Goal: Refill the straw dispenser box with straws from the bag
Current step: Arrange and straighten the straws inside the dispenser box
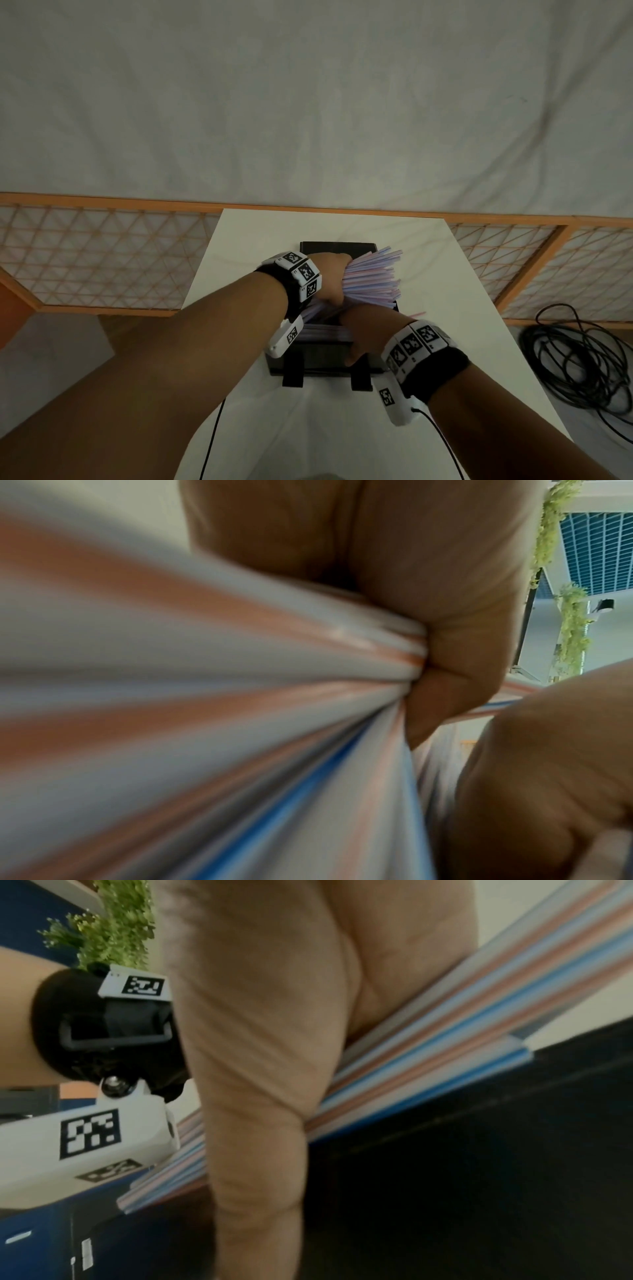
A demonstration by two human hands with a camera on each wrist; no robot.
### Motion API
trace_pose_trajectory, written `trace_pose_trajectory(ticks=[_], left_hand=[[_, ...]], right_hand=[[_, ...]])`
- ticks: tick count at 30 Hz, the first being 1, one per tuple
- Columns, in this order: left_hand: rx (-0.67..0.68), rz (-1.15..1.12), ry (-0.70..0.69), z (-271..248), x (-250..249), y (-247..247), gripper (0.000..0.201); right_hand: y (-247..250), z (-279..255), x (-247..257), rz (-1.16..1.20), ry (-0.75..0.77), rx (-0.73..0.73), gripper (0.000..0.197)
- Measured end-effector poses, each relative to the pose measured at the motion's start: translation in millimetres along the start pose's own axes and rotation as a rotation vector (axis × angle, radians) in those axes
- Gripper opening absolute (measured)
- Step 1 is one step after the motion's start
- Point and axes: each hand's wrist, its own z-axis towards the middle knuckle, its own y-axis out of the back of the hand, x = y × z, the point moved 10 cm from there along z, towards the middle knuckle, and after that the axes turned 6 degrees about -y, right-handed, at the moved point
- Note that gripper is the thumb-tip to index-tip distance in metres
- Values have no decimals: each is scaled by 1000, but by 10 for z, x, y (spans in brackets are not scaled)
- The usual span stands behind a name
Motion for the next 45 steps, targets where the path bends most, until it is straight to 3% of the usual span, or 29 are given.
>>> trace_pose_trajectory(ticks=[4, 10, 15, 17, 20, 22, 23, 24, 27, 31, 33, 35, 37, 41, 45], left_hand=[[-25, -23, -3, -1, 47, 91, 44], [-54, -48, -26, 1, 53, 196, 40], [-78, -56, -35, 8, 57, 193, 39], [-86, -71, -33, 11, 81, 178, 40], [-99, -103, -20, -3, 138, 170, 43], [-93, -114, -11, -16, 155, 160, 46], [-90, -115, -7, -19, 157, 154, 46], [-88, -115, -4, -20, 153, 150, 47], [-86, -120, -6, -21, 122, 146, 54], [-109, -131, -13, -23, 103, 165, 54], [-124, -141, -24, -33, 97, 187, 54], [-131, -147, -19, -45, 111, 212, 57], [-141, -143, -5, -64, 132, 241, 57], [-143, -139, -2, -83, 115, 261, 54], [-134, -135, -15, -107, 91, 241, 57]], right_hand=[[90, -46, 4, 87, 40, -43, 77], [261, -148, 4, 157, 77, -143, 55], [270, -197, -34, 139, 40, -198, 53], [325, -331, -73, 174, 16, -342, 41], [443, -753, -280, 178, -122, -778, 37], [411, -1037, -569, 275, -278, -1013, 25], [320, -1072, -727, 320, -382, -1014, 37], [170, -1023, -849, 399, -448, -919, 55], [-146, -826, -761, 614, -361, -636, 82], [-304, -600, -419, 235, -235, -457, 95], [-306, -568, -421, 94, -262, -420, 90], [-109, -652, -360, 60, -252, -556, 70], [97, -711, -200, 121, -148, -715, 55], [-111, -338, 190, 206, 87, -313, 72], [-126, -171, 323, 167, 203, -105, 73]])
